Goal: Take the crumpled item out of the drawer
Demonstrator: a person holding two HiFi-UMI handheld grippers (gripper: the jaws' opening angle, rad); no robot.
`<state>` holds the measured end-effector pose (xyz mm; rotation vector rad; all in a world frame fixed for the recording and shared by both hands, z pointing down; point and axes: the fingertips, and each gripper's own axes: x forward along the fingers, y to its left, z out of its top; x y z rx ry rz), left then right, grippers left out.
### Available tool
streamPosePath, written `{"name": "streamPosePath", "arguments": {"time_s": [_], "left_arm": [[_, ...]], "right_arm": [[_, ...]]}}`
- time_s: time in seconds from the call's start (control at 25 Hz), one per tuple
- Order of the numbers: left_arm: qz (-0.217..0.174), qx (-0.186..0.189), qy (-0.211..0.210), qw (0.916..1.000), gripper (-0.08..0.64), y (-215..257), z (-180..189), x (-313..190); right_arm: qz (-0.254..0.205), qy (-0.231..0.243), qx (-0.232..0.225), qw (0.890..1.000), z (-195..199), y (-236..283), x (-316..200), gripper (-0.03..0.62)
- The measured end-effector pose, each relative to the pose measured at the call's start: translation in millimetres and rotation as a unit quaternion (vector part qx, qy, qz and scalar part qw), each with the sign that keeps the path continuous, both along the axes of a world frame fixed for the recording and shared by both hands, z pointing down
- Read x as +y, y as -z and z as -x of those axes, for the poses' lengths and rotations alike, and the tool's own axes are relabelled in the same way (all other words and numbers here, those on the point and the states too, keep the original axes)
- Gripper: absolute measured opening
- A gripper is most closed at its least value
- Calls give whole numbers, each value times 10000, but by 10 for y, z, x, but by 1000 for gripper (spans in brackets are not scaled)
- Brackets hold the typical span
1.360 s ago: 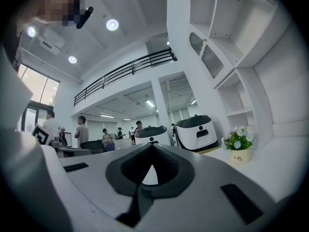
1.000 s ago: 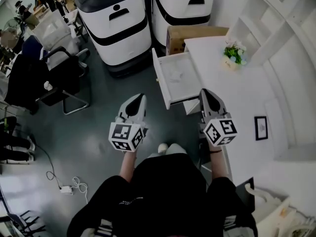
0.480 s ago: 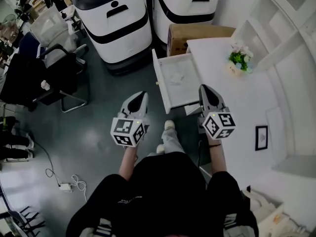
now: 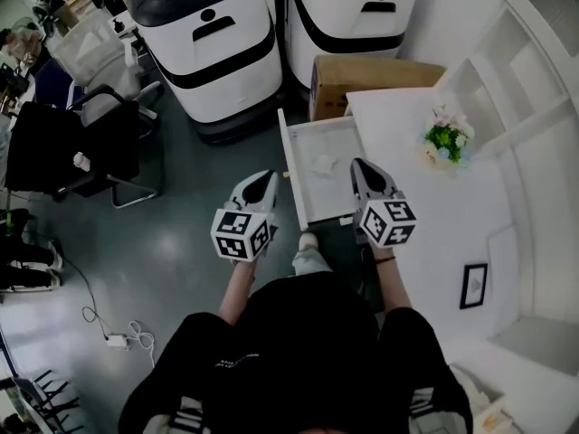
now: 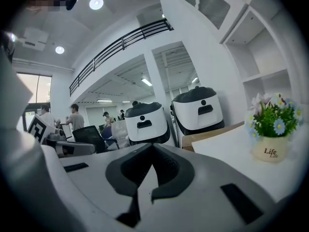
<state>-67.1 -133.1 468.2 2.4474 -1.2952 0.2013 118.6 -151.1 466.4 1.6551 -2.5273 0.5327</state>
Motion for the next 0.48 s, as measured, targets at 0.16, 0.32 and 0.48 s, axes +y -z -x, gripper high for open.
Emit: {"name": "streamPosePath", "arguments": {"time_s": [0.16, 0.32, 0.48], "left_arm": [[225, -63, 5, 9997, -3, -165, -83, -167], [432, -122, 45, 9990, -3, -333, -145, -305], [657, -148, 65, 9977, -3, -532, -216, -413]], "right_arm": [[230, 141, 3, 9996, 21, -208, -209, -8], [486, 282, 93, 9984, 41, -452, -356, -8], [769, 410, 182, 9960, 78, -733, -498, -8]]}}
